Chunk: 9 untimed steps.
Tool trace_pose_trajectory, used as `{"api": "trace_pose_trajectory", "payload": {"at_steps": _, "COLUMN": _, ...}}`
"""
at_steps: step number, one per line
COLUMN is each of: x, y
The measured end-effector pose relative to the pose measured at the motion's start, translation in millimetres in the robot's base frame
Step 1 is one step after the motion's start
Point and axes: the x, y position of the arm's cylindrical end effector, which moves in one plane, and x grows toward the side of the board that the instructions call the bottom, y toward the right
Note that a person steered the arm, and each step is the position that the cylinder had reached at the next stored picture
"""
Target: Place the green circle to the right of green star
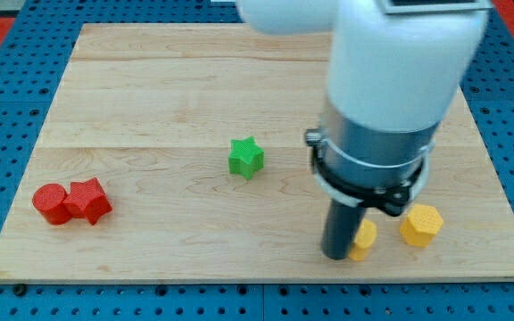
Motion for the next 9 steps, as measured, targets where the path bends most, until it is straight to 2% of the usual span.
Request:
{"api": "trace_pose_trajectory", "payload": {"at_steps": 2, "x": -2, "y": 27}}
{"api": "trace_pose_trajectory", "payload": {"at_steps": 3, "x": -38, "y": -28}}
{"api": "trace_pose_trajectory", "payload": {"at_steps": 4, "x": -61, "y": -37}}
{"api": "trace_pose_trajectory", "payload": {"at_steps": 5, "x": -61, "y": -37}}
{"api": "trace_pose_trajectory", "payload": {"at_steps": 7, "x": -72, "y": 50}}
{"api": "trace_pose_trajectory", "payload": {"at_steps": 9, "x": -117, "y": 87}}
